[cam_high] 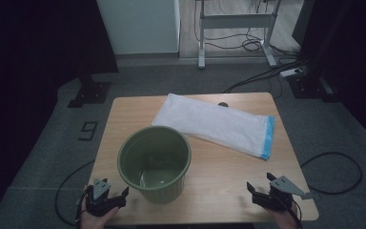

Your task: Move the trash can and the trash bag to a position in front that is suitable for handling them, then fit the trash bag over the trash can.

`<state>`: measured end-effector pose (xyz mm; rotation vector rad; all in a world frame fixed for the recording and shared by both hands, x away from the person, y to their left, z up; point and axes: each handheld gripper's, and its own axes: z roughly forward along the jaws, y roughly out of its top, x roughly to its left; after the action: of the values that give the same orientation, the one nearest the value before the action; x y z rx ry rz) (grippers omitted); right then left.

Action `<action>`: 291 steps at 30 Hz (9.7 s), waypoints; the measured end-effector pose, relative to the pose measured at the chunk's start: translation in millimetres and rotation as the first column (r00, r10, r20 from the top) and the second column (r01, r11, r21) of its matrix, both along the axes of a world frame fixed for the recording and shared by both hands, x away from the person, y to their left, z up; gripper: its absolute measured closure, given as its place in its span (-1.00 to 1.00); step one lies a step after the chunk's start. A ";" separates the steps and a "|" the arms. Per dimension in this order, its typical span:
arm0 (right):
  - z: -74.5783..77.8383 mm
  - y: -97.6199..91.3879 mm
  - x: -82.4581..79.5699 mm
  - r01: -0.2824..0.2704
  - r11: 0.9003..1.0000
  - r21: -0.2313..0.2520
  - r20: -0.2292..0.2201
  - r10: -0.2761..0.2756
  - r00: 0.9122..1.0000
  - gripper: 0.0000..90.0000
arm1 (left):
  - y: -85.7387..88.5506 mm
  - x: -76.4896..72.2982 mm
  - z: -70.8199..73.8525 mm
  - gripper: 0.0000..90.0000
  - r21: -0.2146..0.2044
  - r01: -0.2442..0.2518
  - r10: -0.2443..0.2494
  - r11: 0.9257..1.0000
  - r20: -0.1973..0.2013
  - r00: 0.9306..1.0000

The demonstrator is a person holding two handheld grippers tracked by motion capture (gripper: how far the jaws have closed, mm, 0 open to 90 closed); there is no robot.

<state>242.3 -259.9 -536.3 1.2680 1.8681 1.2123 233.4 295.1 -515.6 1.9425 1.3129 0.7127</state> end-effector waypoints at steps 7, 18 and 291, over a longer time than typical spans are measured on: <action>-2.0 -5.0 1.9 0.020 1.000 0.004 -0.001 -0.020 1.000 -0.71 | 6.7 -4.5 3.3 -0.70 -0.073 0.060 -0.055 0.996 0.071 0.996; -4.0 -2.9 0.9 -0.033 0.999 -0.001 0.008 0.033 0.999 -0.70 | -9.1 0.0 18.7 -0.68 -0.172 0.372 -0.339 0.912 0.195 0.921; 291.8 78.9 24.3 -0.153 0.982 0.108 0.553 0.069 0.830 0.98 | -24.8 47.5 -13.9 -0.64 -0.073 0.098 -0.102 0.992 -0.051 0.993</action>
<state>266.7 -181.0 -244.5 0.7641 1.4578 1.6017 280.9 270.2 -529.5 1.9681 1.2466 0.5598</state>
